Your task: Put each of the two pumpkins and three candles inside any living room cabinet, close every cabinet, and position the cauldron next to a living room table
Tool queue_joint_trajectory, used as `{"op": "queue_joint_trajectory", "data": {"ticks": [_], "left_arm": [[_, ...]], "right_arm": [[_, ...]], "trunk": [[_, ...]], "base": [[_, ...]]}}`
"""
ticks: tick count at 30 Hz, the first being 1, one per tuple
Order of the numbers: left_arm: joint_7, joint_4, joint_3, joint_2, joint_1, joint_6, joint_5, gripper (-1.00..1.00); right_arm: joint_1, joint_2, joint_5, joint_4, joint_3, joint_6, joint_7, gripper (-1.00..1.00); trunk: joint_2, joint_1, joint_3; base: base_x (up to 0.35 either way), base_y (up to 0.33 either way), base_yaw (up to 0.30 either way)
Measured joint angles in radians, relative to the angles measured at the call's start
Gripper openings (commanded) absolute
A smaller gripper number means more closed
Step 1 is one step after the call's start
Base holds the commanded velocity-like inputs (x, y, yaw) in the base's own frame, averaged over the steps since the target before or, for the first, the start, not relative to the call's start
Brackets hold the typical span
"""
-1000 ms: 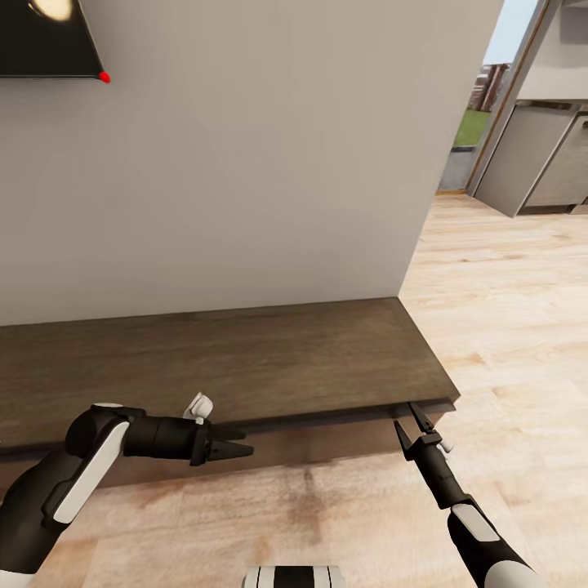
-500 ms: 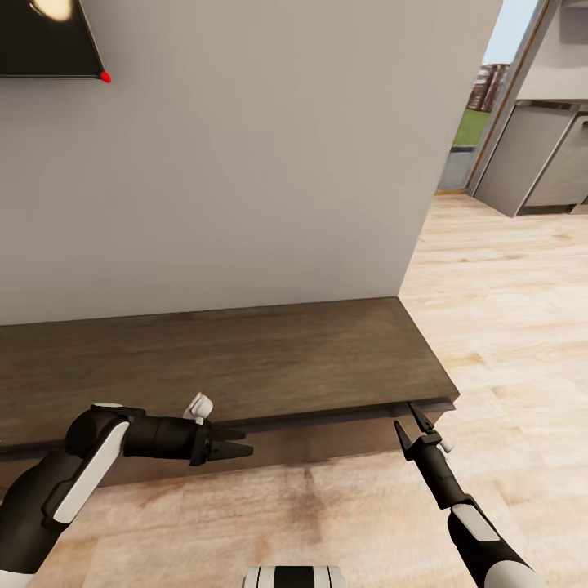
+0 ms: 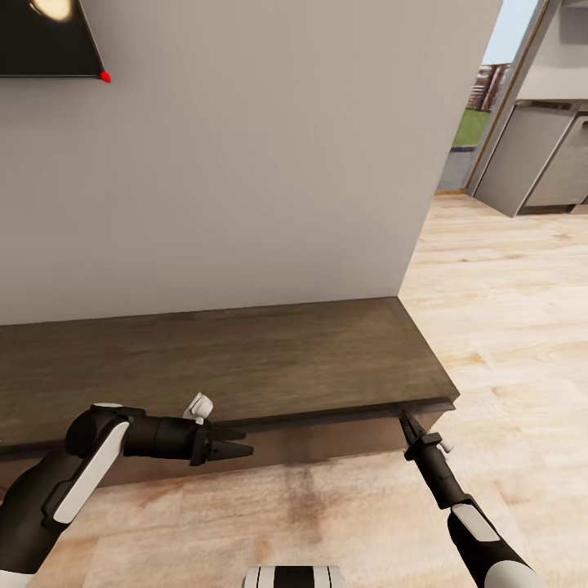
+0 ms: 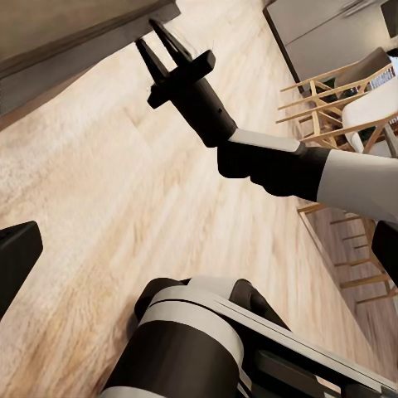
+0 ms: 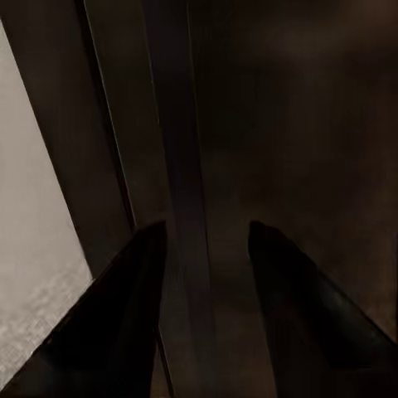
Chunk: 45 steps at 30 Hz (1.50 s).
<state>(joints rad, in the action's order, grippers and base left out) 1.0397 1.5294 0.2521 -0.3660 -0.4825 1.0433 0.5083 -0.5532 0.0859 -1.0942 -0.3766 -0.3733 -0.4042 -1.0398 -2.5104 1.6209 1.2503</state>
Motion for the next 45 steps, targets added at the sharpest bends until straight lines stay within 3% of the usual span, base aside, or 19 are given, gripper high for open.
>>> {"op": "queue_joint_trajectory", "data": {"ticks": [45], "left_arm": [[-0.002, 0.000, 0.000, 0.001, 0.000, 0.000, 0.000, 1.00]], "right_arm": [[0.000, 0.001, 0.001, -0.001, -0.002, 0.002, 0.007, -1.00]], "trunk": [[0.000, 0.000, 0.000]], "base": [[-0.007, 0.000, 0.000]]}}
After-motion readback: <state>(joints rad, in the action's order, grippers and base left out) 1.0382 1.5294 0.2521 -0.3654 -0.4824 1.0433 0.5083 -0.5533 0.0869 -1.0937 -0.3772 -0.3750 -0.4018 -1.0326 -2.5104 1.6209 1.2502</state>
